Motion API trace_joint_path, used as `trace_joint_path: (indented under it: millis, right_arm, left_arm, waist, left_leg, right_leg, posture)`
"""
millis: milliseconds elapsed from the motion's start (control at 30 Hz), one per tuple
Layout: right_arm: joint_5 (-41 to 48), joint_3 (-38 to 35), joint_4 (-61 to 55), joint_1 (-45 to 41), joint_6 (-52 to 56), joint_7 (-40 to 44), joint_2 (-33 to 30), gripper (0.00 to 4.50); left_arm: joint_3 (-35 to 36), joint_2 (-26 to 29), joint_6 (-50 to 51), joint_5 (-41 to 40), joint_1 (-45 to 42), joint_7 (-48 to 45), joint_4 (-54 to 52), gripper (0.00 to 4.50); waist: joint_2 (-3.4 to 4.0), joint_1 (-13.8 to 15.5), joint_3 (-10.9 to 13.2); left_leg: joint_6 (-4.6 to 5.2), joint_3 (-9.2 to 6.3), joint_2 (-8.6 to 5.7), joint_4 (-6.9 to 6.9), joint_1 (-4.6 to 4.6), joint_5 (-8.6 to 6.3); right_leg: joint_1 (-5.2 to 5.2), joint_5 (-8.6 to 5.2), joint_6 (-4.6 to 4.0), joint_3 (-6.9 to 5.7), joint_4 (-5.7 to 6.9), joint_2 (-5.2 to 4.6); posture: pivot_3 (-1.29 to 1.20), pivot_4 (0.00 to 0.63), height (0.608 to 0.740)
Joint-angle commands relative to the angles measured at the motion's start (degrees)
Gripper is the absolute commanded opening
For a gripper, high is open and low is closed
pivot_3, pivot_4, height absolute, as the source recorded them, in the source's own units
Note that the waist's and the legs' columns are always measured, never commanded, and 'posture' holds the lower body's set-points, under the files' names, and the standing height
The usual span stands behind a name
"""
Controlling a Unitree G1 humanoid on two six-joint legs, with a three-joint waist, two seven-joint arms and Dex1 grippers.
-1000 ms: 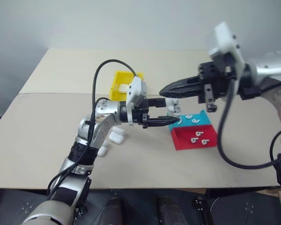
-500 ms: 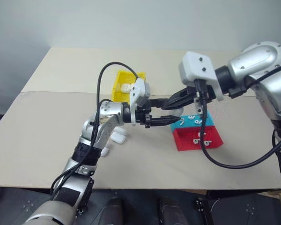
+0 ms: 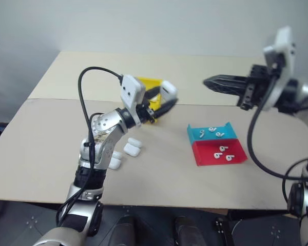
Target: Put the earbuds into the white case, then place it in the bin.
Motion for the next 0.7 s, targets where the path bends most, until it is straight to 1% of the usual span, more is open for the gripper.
trace_joint_path:
  millis: [33,133,233,333,433,500,533,600,700]
  right_arm:
    - [2.6,-2.8,-8.1,2.9,1.9,-7.2,1.9,0.04]
    - [3.4,-1.5,-11.5,5.0,2.5,-10.2,2.0,0.04]
    - [5.0,-0.4,-13.2,5.9,4.3,-11.3,0.5,0.04]
    - [6.1,0.1,-14.8,7.4,4.6,-11.2,-1.4,0.04]
    - [6.9,0.3,-15.5,8.2,4.9,-12.6,-2.2,0.04]
    - [7.4,0.3,-15.8,8.6,4.6,-13.1,-2.4,0.0]
    - [7.7,0.3,-15.9,8.8,4.5,-13.4,-2.4,0.0]
    - [8.1,0.3,-15.9,9.0,4.2,-13.6,-2.6,0.0]
    - [8.1,0.3,-15.2,9.4,3.5,-13.8,-3.0,0.0]
  left_arm:
    - [1.4,-2.1,-4.4,6.6,-7.8,12.2,12.0,2.79]
    - [1.7,-3.0,-8.9,8.2,-12.9,14.0,23.6,2.79]
    - [1.4,-3.8,-13.9,10.0,-18.2,15.5,36.0,2.79]
    - [0.7,-4.0,-16.9,11.8,-21.4,16.2,44.6,2.79]
    - [-0.4,-4.0,-17.4,14.0,-23.4,17.6,50.5,2.79]
    - [-0.2,-3.8,-15.6,13.9,-24.6,17.0,52.4,3.53]
    - [-0.1,-3.8,-15.8,13.9,-24.7,16.9,52.8,3.74]
    - [0.3,-3.6,-16.8,13.8,-24.8,17.3,52.3,4.4]
    - [0.9,-2.6,-17.7,13.2,-23.7,16.5,47.5,4.45]
  waist:
    - [0.0,0.0,0.0]
    - [0.0,-0.2,0.0]
    - [-0.01,-0.5,0.0]
    - [-0.01,-0.6,0.0]
    - [-0.01,-0.7,0.0]
    - [-0.01,-0.8,0.0]
    - [-0.01,-0.8,0.0]
    - [-0.01,-0.7,0.0]
    - [-0.01,-0.7,0.0]
  left_leg:
    - [0.0,-0.03,-0.03,0.01,0.0,0.0]
    - [0.0,-0.06,-0.08,-0.01,0.01,0.0]
    - [0.0,-0.06,-0.09,-0.04,-0.01,0.0]
    - [0.0,-0.06,-0.1,-0.07,-0.04,0.0]
    - [0.0,-0.05,-0.1,-0.1,-0.06,0.0]
    - [0.0,-0.05,-0.1,-0.11,-0.05,0.0]
    - [0.0,-0.04,-0.1,-0.11,-0.06,0.0]
    - [0.0,-0.04,-0.1,-0.09,-0.05,0.0]
    - [0.0,-0.04,-0.1,-0.09,-0.05,0.0]
  right_leg:
    - [0.0,0.01,0.02,-0.01,0.0,0.0]
    - [0.01,0.03,0.04,-0.01,-0.01,-0.01]
    - [0.02,0.03,0.04,-0.01,-0.09,-0.01]
    - [0.0,0.03,0.05,-0.02,-0.13,-0.01]
    - [0.0,0.02,0.05,-0.01,-0.16,-0.01]
    - [0.0,0.02,0.05,-0.01,-0.16,-0.01]
    - [-0.01,0.02,0.05,-0.01,-0.16,-0.01]
    - [-0.01,0.02,0.05,-0.01,-0.15,-0.01]
    - [0.0,0.02,0.05,-0.01,-0.14,-0.01]
  posture:
    - [0.0,0.15,0.74]
    - [0.0,0.15,0.74]
    - [0.0,0.15,0.74]
    - [0.0,0.15,0.74]
    - [0.0,0.15,0.74]
    - [0.0,0.15,0.74]
    - [0.0,0.15,0.74]
    - [0.0,0.15,0.74]
    - [0.0,0.15,0.74]
